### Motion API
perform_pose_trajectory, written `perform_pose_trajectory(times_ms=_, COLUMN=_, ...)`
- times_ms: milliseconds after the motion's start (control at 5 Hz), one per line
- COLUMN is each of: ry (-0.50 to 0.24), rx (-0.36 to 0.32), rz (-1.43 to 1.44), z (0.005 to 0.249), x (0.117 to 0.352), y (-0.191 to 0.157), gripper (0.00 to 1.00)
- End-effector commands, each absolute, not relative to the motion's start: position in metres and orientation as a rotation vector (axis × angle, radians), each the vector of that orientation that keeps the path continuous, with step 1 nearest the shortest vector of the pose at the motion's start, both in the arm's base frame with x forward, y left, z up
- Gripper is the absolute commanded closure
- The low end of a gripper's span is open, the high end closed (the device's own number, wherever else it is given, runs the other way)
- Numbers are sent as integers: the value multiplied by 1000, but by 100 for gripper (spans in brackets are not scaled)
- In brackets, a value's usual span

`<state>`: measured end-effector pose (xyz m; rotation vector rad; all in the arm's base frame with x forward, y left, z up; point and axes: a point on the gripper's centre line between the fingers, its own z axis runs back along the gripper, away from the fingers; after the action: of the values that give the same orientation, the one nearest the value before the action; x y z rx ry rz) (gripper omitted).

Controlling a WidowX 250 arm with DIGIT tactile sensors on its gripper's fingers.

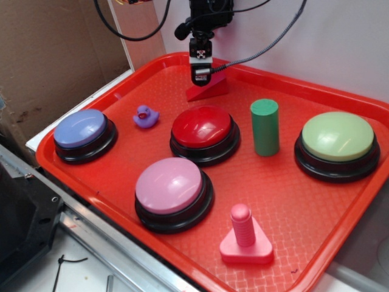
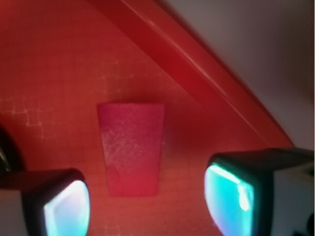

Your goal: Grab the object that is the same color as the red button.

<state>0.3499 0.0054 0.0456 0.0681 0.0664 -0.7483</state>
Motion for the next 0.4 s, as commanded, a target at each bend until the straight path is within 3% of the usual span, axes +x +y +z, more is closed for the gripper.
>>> perform_pose_trajectory(times_ms=0, ry=66, rx=68, rz=-748, z=46, x=350, y=5, gripper=0)
perform_pose_trajectory(times_ms=200, ry=135, rx=50, rz=-765, z=19, x=345, y=3, gripper=0)
